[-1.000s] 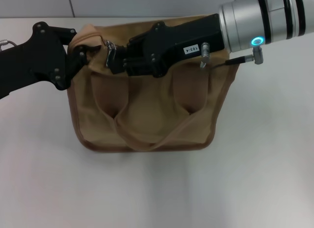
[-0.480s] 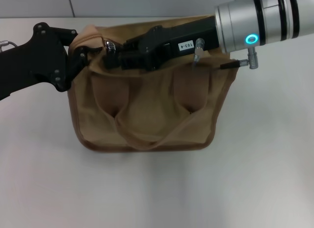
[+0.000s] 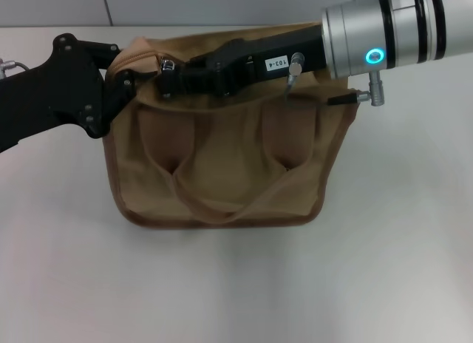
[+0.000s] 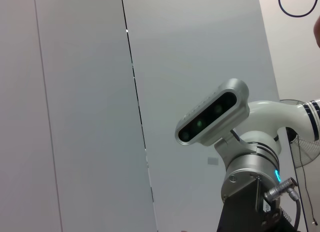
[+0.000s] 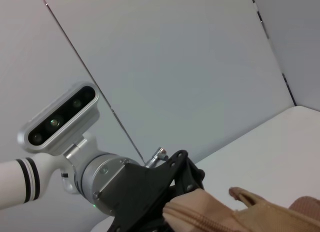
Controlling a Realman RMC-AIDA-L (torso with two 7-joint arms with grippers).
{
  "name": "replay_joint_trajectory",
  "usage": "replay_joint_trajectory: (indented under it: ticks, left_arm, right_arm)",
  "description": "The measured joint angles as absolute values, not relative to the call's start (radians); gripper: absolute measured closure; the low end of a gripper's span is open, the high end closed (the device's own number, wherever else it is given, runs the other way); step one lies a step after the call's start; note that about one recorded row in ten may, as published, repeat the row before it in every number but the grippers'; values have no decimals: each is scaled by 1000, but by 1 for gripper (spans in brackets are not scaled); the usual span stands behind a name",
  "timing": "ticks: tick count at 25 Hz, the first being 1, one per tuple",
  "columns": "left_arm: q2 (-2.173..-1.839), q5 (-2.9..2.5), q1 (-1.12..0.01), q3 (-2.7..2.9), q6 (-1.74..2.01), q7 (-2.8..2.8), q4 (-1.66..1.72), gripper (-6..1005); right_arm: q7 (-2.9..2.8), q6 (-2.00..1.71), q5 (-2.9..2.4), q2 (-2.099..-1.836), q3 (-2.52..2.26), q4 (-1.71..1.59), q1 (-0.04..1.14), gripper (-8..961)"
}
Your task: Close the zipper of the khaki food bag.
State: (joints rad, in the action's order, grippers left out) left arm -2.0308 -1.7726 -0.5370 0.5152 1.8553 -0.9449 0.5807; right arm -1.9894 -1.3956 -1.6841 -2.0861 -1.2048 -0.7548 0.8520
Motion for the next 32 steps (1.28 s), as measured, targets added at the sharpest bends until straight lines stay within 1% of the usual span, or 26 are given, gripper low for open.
replay_joint_trajectory:
  ticks: [7,12,13,14,15,16,17,19,20,21,25,26,28,29,30,32]
  left_arm:
    - [-2031,-1772,-537,510,1860,-945,576,1001]
    - [-2031,-1771,-537,503,1860,-946,574,1001]
    - [-2031,-1770,-537,500,1860,-949,574,1000]
    - [-2029,-1770,-537,492,1854,-956,574,1000]
    - [-2029,-1770,-537,492,1854,-956,574,1000]
    - [-2028,-1769,-537,488,1852,-959,574,1000]
    - [-2027,-1769,-537,483,1851,-961,574,1000]
    - [-2024,-1769,-537,466,1849,-962,574,999]
    - [-2024,-1768,-537,464,1848,-962,574,998]
    - [-2024,-1768,-537,464,1848,-962,574,998]
    - [-2021,-1768,-537,461,1846,-965,574,996]
    - [-2021,-1769,-537,461,1846,-966,574,996]
    - [-2023,-1768,-537,464,1846,-969,574,995]
    - [-2024,-1768,-537,465,1846,-970,574,995]
    - [-2025,-1768,-538,466,1846,-971,574,994]
    - [-2026,-1768,-539,466,1845,-976,574,993]
  right_arm:
    - [-2019,-1398,-1684,-2084,-1199,-761,829,863]
    - [-2090,-1403,-1702,-2077,-1198,-812,774,914]
    - [-2113,-1404,-1713,-2073,-1197,-832,754,922]
    - [-2151,-1408,-1741,-2067,-1183,-887,706,931]
    - [-2151,-1408,-1741,-2067,-1183,-887,706,939]
    - [-2190,-1430,-1786,-2067,-1130,-972,643,948]
    - [-2190,-1430,-1786,-2067,-1130,-972,643,943]
    - [-2232,-1493,-1852,-2077,-991,-1083,556,933]
    - [-2232,-1493,-1852,-2077,-991,-1083,556,927]
    - [-2241,-1539,-1875,-2078,-890,-1116,516,922]
    - [-2231,-1616,-1865,-2073,-751,-1099,487,902]
    - [-2213,-1648,-1849,-2068,-715,-1077,483,896]
    - [-2153,-1716,-1782,-2049,-660,-995,482,886]
    - [-2092,-1764,-1719,-2031,-634,-918,480,881]
    - [-2092,-1764,-1719,-2031,-634,-918,480,860]
    - [-1988,-1825,-1660,-2015,-615,-829,476,817]
